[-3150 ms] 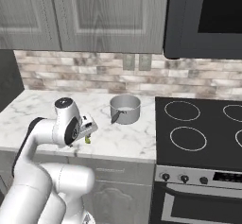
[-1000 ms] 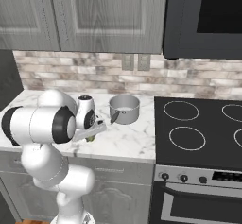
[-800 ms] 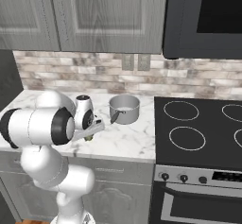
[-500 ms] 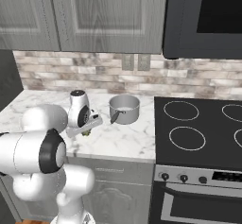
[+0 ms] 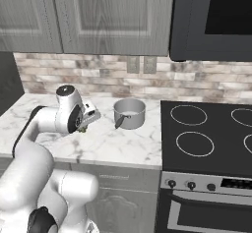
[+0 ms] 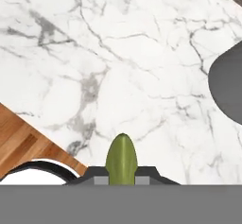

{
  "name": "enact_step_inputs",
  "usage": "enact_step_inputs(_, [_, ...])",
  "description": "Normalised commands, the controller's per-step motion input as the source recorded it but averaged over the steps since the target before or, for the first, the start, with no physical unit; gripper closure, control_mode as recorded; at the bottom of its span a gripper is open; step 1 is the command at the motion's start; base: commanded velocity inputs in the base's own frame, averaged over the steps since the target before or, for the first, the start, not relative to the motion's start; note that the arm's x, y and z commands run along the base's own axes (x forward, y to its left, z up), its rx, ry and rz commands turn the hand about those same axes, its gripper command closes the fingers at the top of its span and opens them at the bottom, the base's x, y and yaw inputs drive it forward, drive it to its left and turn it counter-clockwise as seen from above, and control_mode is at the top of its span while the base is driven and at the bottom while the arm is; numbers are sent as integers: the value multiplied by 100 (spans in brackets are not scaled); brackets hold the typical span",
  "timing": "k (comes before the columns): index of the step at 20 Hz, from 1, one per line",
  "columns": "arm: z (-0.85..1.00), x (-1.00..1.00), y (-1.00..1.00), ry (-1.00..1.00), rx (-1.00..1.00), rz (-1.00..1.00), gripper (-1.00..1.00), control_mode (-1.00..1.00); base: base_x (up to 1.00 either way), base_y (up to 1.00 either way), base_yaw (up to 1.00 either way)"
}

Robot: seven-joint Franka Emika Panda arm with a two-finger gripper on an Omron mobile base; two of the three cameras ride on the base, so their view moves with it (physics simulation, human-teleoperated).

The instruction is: Place the lemon wedge and sweet potato inside the fridge drawer. Close the drawer after placing the vegetables.

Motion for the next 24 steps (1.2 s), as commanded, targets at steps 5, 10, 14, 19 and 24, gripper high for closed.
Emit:
enact_step_inputs(5, [94, -52, -3, -9, 0, 0, 100, -100, 0, 0, 0])
enact_step_inputs(10, [50, -66, -12, -2, 0, 0, 100, -100, 0, 0, 0])
enact_step_inputs(14, [5, -71, -21, 0, 0, 0, 100, -100, 0, 0, 0])
enact_step_inputs(19, [0, -70, -4, 0, 0, 0, 100, -100, 0, 0, 0])
enact_step_inputs(24, [0, -38, 7, 0, 0, 0, 100, -100, 0, 0, 0])
